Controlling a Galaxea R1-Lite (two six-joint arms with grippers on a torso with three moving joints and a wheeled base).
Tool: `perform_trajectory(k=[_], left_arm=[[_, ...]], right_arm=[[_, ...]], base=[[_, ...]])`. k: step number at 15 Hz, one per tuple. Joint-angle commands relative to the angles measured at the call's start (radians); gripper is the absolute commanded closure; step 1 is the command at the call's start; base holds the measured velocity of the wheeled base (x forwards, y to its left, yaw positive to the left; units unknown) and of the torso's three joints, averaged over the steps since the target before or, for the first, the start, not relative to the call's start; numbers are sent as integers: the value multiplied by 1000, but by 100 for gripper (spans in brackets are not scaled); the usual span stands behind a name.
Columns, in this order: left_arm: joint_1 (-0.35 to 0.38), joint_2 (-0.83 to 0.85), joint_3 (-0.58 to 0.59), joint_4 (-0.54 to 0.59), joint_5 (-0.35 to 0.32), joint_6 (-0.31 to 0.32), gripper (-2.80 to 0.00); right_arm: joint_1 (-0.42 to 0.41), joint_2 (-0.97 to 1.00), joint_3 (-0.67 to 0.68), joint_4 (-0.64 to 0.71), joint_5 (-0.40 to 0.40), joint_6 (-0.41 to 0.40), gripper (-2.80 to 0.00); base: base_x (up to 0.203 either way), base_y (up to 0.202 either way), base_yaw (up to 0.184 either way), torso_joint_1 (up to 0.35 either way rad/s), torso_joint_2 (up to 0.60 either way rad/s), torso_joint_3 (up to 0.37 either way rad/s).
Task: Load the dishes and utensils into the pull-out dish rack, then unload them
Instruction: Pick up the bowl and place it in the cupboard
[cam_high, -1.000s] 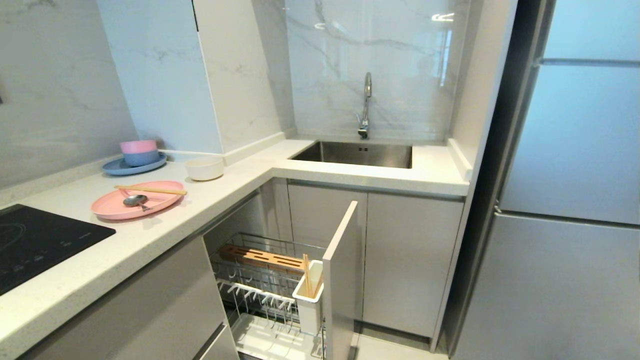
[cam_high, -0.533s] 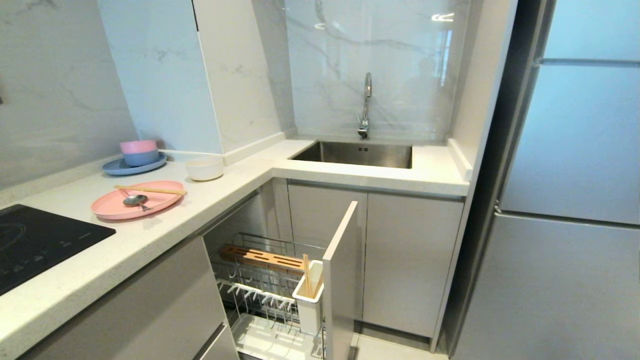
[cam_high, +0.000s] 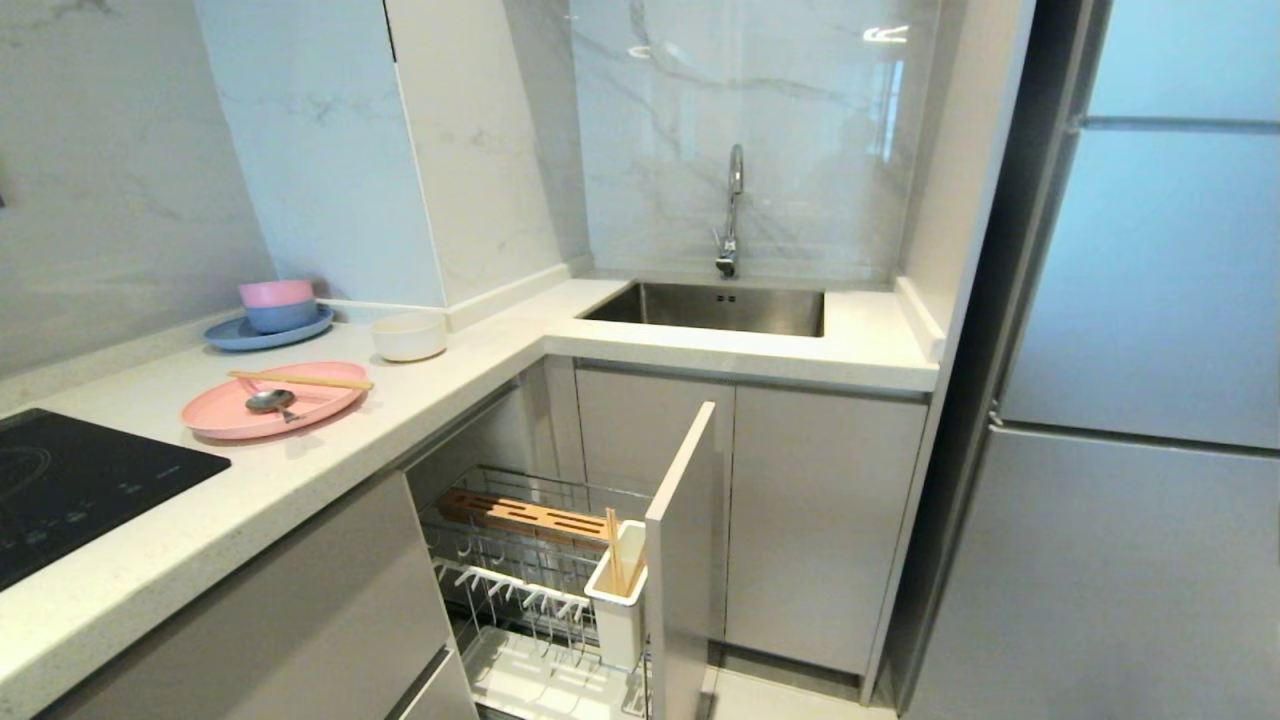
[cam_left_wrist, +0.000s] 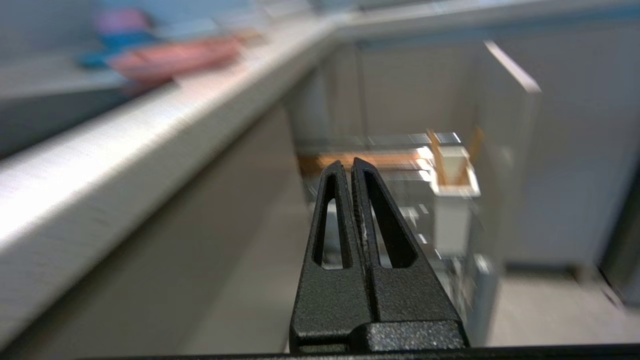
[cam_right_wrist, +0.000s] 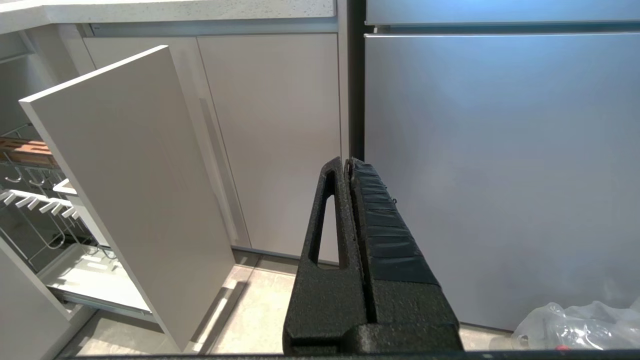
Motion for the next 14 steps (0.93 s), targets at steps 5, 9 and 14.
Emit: perform_trajectory(k=[5, 9, 14], left_arm=[[1, -1, 16, 18, -2, -74, 0], [0, -1, 17, 12, 20, -125, 0], [1, -1, 17, 10, 21, -128, 0]], right_arm=[[0, 1, 2, 0, 0, 0, 0], [0, 1, 2, 0, 0, 0, 0], [0, 1, 2, 0, 0, 0, 0]], base=[[0, 0, 0, 0, 0, 0], [0, 0, 0, 0, 0, 0], [0, 0, 0, 0, 0, 0]])
